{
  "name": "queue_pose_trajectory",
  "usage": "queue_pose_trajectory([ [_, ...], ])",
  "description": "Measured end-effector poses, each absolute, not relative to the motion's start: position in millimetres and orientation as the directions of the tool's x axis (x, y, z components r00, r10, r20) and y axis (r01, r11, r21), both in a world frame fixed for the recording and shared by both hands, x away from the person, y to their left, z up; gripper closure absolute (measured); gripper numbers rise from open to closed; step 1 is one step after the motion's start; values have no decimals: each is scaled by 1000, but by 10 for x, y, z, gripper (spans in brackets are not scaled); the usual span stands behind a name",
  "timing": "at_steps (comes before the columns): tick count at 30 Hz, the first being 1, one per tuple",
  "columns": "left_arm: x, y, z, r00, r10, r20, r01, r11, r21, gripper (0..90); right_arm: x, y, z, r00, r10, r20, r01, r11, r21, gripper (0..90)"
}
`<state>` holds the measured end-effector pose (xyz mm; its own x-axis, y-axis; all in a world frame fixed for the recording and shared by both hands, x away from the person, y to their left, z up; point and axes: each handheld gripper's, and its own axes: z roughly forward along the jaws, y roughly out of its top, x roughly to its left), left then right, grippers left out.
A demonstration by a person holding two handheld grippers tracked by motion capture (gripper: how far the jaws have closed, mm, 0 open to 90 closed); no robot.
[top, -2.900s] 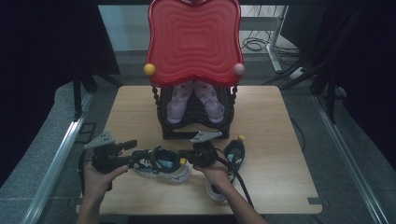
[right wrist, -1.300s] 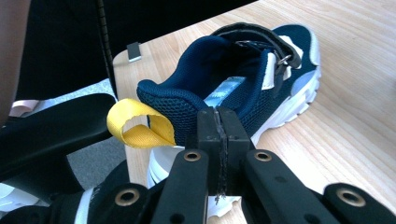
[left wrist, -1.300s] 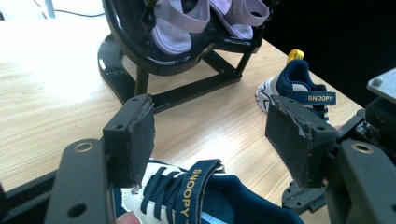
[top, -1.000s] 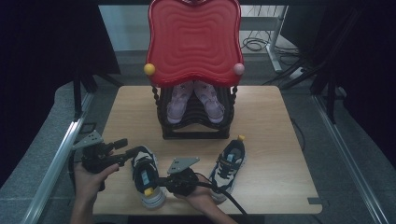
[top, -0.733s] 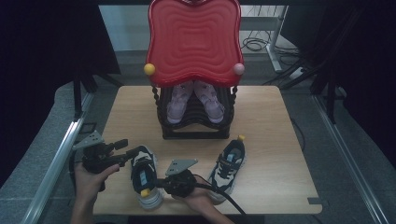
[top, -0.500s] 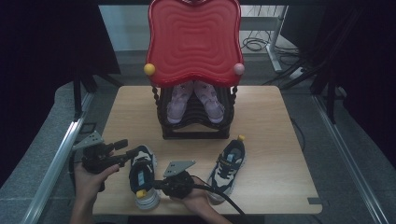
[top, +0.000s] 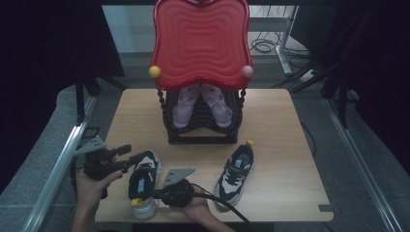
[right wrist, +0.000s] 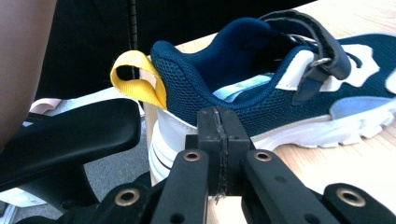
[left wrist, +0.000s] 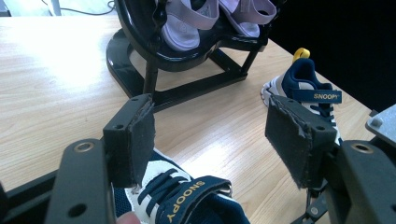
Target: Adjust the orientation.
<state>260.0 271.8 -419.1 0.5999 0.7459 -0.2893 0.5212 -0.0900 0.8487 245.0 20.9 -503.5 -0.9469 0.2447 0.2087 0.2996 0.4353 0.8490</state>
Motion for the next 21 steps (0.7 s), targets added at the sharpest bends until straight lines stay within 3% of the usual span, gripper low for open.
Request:
queue_pose_trajectory([
  [21, 2592, 2780, -4186, 587, 754, -294, 519, -72, 852, 335, 2375, 648, -5038, -966, 181, 185, 252, 491, 834, 892],
])
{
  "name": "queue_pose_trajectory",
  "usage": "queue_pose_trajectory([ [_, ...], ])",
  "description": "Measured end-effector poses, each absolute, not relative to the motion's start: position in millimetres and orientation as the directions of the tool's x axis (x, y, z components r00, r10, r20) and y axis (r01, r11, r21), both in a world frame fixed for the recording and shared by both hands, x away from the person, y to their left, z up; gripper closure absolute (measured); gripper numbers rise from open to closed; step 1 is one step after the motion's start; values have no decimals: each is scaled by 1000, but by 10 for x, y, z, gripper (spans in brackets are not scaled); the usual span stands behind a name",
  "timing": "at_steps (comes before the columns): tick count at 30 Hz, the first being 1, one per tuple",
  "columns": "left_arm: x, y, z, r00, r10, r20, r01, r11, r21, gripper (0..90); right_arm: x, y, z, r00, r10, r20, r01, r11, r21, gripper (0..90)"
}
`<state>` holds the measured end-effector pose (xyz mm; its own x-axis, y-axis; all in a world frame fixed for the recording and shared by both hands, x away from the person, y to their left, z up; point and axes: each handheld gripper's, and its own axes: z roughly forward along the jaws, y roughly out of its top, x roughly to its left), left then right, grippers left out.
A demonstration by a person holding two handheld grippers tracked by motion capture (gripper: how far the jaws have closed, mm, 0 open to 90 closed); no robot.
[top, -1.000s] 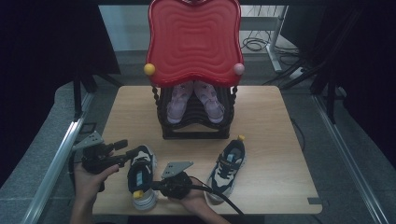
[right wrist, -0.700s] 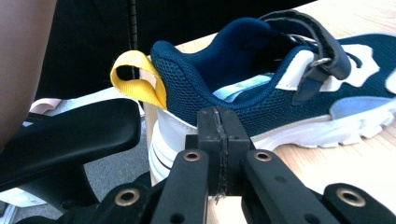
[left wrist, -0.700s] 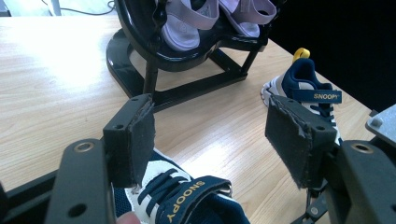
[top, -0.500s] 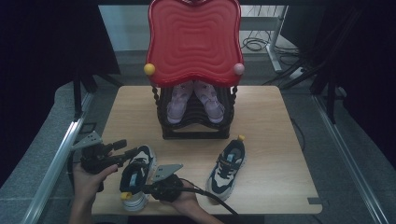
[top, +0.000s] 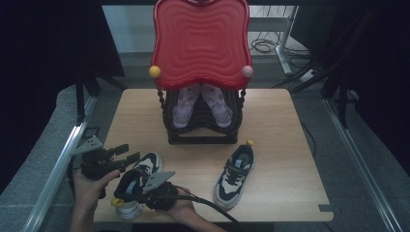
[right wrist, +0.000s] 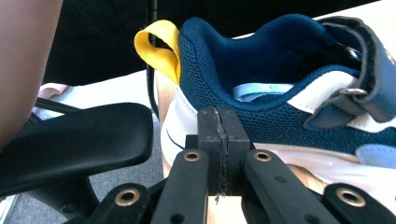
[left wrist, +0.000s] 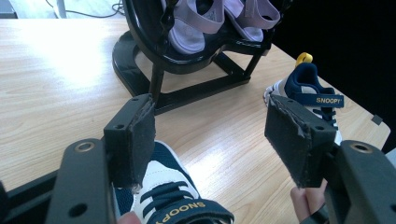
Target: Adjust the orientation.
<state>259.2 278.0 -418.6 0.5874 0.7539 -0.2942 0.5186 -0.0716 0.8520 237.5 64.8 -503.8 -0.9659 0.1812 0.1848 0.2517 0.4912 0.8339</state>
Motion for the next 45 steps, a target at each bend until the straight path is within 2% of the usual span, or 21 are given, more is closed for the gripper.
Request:
queue_pose_trajectory([
  [17, 2590, 2820, -4189, 581, 759, -294, 519, -67, 852, 335, 2438, 897, -5072, -961, 184, 207, 272, 479, 835, 892],
  [24, 2588, 2830, -4197, 579, 760, -295, 520, -66, 851, 335, 2432, 859, -5064, -960, 194, 201, 272, 480, 834, 888],
  [28, 2586, 2826, -4208, 578, 761, -296, 524, -68, 849, 335, 2445, 680, -4998, -960, 209, 186, 264, 455, 851, 882],
  [38, 2581, 2804, -4225, 575, 764, -291, 530, -77, 845, 335, 2459, -80, -4742, -944, 284, 167, 277, 408, 870, 890],
  [45, 2591, 2769, -4259, 573, 766, -292, 543, -87, 835, 334, 2495, -693, -4689, -908, 384, 166, 312, 358, 880, 890],
])
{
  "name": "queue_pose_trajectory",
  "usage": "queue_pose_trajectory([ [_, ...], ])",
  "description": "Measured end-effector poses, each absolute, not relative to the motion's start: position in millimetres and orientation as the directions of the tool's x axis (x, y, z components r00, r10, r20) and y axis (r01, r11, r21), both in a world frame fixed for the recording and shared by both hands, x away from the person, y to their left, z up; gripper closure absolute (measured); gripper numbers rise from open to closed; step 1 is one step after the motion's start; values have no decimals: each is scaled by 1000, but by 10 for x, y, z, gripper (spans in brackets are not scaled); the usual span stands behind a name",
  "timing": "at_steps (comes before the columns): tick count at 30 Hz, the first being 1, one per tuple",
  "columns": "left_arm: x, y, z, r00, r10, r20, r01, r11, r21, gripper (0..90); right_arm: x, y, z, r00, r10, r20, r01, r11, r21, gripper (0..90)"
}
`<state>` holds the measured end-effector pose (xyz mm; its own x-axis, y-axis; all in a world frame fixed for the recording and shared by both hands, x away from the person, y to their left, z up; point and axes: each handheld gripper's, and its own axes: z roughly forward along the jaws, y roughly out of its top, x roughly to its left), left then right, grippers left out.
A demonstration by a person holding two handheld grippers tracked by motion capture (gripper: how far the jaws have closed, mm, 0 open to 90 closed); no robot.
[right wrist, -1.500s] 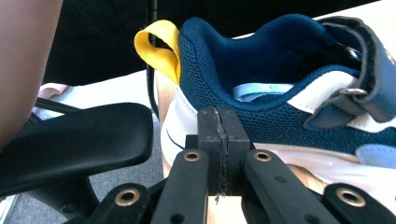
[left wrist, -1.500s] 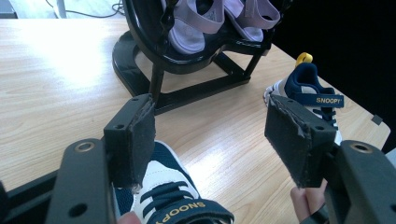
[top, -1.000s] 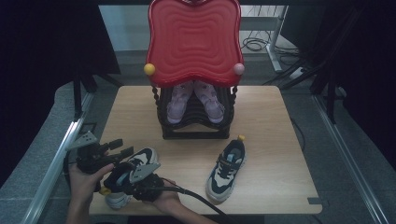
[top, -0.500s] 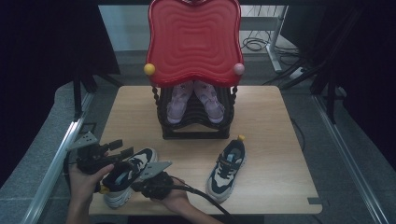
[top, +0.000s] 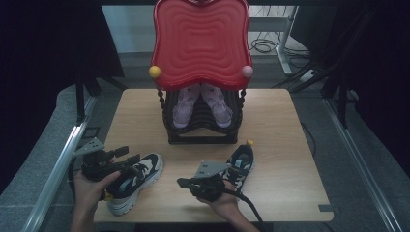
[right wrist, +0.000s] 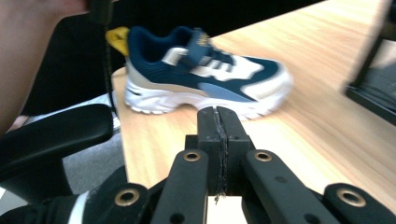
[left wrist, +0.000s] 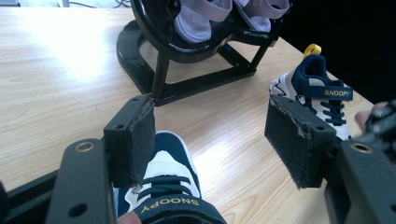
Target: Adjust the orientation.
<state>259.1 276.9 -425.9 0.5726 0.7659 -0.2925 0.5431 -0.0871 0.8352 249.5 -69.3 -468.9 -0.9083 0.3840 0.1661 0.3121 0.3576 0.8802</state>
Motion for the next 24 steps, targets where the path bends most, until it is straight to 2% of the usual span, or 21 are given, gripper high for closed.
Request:
queue_pose_trajectory([
  [12, 2591, 2714, -4293, 577, 764, -289, 554, -106, 826, 335, 2537, -1408, -4679, -840, 514, 172, 366, 304, 880, 888],
  [24, 2589, 2706, -4310, 586, 758, -286, 560, -124, 819, 339, 2410, -1970, -4690, -774, 606, 184, 400, 241, 884, 884],
])
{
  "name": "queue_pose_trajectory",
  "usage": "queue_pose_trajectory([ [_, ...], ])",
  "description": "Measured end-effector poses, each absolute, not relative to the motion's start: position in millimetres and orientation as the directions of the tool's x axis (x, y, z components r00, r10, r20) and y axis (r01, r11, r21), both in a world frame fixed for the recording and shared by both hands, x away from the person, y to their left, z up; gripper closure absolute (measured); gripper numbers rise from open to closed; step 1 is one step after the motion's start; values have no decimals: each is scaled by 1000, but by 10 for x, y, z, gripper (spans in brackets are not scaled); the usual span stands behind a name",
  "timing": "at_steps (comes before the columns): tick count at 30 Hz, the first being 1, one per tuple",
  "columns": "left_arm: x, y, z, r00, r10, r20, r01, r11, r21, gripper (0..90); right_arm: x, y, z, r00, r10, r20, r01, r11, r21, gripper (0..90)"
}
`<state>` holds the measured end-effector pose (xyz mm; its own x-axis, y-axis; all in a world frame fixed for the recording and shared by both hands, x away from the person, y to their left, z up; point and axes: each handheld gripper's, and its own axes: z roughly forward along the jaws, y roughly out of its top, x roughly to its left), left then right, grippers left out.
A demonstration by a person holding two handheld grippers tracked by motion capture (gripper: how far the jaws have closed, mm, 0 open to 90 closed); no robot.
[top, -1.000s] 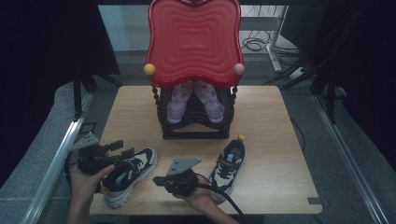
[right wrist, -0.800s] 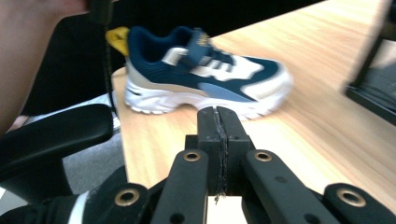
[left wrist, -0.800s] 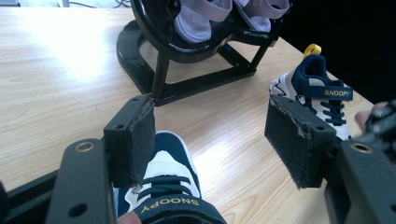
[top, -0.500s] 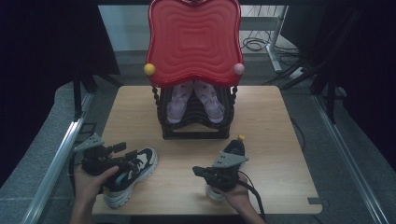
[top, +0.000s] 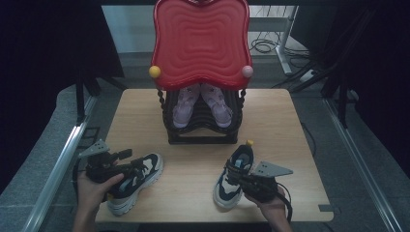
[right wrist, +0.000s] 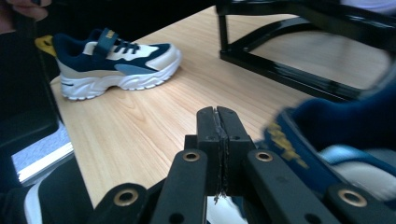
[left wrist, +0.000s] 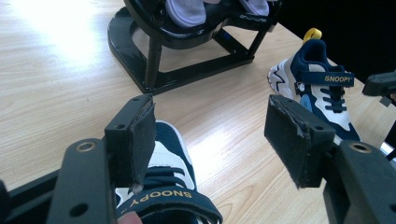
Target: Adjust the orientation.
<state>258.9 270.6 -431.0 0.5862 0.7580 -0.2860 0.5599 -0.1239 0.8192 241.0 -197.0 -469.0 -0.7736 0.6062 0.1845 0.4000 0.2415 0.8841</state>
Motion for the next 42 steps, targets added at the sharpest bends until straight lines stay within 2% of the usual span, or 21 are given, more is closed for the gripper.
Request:
queue_pose_trajectory([
  [5, 2585, 2723, -4298, 582, 762, -285, 560, -120, 820, 339, 2374, -2157, -4666, -754, 630, 186, 404, 221, 887, 885],
  [12, 2603, 2717, -4289, 588, 758, -282, 554, -124, 823, 337, 2293, -2262, -4711, -747, 646, 158, 410, 261, 874, 885],
  [28, 2639, 2699, -4296, 598, 752, -278, 556, -139, 819, 336, 2233, -2237, -5033, -755, 637, 154, 460, 348, 817, 887],
  [42, 2650, 2703, -4309, 601, 749, -278, 558, -144, 817, 335, 2222, -2212, -5076, -771, 617, 159, 470, 383, 795, 886],
])
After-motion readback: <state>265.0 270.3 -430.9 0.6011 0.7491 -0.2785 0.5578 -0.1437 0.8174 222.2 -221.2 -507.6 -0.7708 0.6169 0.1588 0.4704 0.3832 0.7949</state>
